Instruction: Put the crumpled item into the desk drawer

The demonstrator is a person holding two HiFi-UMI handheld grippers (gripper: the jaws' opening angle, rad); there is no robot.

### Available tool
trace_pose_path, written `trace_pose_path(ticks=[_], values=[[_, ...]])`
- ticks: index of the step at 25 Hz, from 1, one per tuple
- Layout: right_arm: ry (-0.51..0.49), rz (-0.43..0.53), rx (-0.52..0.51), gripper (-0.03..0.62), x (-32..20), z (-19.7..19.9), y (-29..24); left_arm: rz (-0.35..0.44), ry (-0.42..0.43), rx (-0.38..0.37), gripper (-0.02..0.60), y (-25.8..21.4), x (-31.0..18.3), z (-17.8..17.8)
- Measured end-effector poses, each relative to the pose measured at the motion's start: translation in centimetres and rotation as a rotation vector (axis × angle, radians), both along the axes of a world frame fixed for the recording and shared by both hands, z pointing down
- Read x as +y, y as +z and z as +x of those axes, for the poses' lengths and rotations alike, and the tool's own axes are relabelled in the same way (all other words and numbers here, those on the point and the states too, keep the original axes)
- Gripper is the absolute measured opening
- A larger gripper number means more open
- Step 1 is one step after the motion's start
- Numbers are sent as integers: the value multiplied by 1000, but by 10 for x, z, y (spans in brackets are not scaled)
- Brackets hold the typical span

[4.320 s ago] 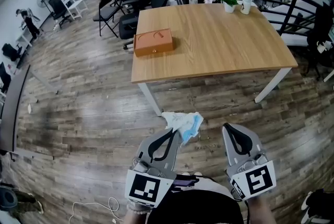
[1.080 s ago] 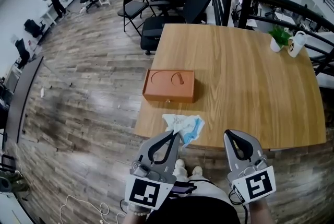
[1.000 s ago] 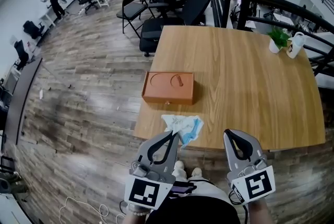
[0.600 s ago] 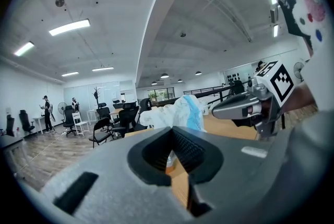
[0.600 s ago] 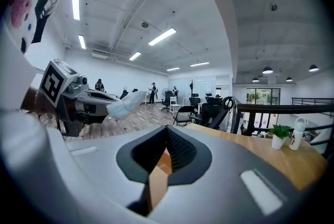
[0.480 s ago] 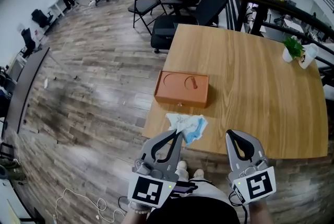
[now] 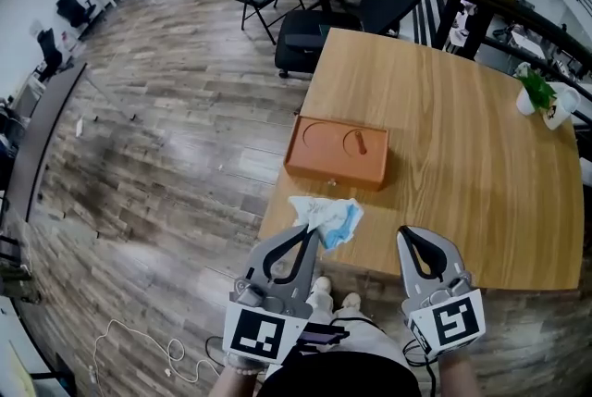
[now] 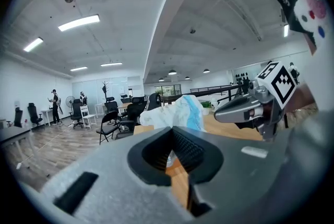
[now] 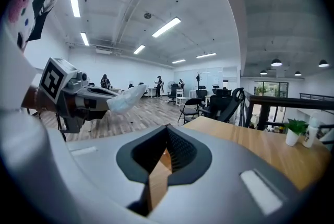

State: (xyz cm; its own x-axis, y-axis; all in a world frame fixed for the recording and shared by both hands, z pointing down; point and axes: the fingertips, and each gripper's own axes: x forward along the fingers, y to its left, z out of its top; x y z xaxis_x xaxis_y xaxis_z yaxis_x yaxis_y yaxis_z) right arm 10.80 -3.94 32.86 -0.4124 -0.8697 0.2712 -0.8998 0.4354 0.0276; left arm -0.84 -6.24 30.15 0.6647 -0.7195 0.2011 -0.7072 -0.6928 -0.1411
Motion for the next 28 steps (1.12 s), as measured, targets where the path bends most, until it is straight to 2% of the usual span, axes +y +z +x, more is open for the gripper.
trace_pose_path(ticks=[6, 16, 28], values=[[-40, -38, 31, 6, -27, -26, 27, -26, -42, -6, 5, 20, -26, -25], [-54, -96, 18, 6, -73, -51, 65, -73, -112, 8, 5, 53, -66, -59], [-68, -189, 45, 6, -112, -76, 125, -124, -126, -14, 5, 96, -98, -83]])
